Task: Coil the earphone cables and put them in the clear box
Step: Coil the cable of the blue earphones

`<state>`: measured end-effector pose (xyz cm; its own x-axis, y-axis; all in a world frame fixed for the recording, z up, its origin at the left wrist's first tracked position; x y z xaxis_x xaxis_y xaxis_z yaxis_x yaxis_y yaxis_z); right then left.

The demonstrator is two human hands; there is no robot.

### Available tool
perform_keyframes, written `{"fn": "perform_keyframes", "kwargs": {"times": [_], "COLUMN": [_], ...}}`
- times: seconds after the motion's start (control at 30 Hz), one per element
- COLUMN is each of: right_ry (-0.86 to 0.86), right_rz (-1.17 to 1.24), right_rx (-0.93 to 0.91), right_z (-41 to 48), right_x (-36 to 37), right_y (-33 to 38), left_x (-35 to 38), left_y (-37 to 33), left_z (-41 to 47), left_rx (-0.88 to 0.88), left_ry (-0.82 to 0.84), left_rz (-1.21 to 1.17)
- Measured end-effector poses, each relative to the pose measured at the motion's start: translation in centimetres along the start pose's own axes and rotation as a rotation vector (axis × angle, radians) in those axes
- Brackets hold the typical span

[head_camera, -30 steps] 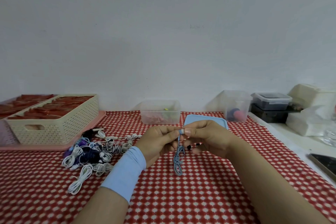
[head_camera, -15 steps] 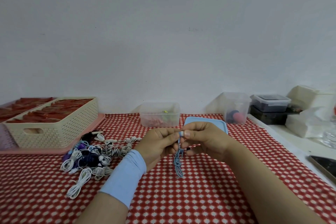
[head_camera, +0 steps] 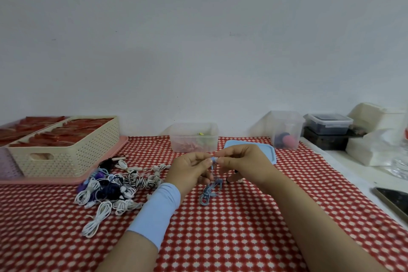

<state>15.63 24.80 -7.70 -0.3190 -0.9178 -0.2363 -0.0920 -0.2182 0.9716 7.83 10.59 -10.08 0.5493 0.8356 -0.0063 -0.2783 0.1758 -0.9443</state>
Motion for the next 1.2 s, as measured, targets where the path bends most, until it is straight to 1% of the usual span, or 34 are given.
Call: {"fn": "perform_keyframes", "kwargs": {"times": [0.1,0.27,0.43,0.5,0.6,0.73,0.83,1.03,1.2], "right_ry": [-0.025,-0.080,-0.067,-0.030,0.072,0.156,0.209,0.263,0.246], "right_rz": [-0.004,-0.002,-0.021,0.028,0.104,0.206,0.254,0.271,0.221], "right_rx": [-0.010,0.000,-0.011,0.003,0.044,0.123,0.149,0.137,0.157], "right_z": [0.0,0.2,0.2,0.1,-0.3,-0.4,-0.4,-0.4,-0.4], "right_x": [0.0,-0.1,0.2,0.2,0.2,0.2,0.3,0.3,0.2], "right_y": [0.1,-0.1,0.0,0.2,0.3,0.0,-0.3,-0.4,-0.5], "left_x": [-0.1,-0.3,-0.5,-0.5,-0.5,-0.2,0.1,0.7,0.6], "left_y": [-0.3,-0.7,-0.8,-0.8,-1.1,-1.0,-0.9,-0.9,-1.1], "left_z": [0.0,0.1,0.2,0.2,0.0,-0.2,-0.3,-0.5,-0.5], "left_rx": [0.051,0.144,0.184,0.182,0.158,0.111,0.079,0.025,0.042], "left_ry": [0.009,0.027,0.009,0.000,-0.009,0.059,0.099,0.135,0.161], "left_rz": [0.052,0.212,0.246,0.230,0.156,0.070,0.003,-0.182,-0.101]}}
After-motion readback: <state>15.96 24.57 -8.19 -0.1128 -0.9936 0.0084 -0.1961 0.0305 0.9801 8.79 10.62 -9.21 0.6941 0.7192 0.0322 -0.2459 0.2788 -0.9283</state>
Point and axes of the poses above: each hand's wrist, its own z-axis towards the middle knuckle, its own x-axis out of the palm, y = z × x, the point moved 5 cm from there along z, towards the middle knuckle, and after that the axes turned 11 degrees about x, right-handed, at the moved point
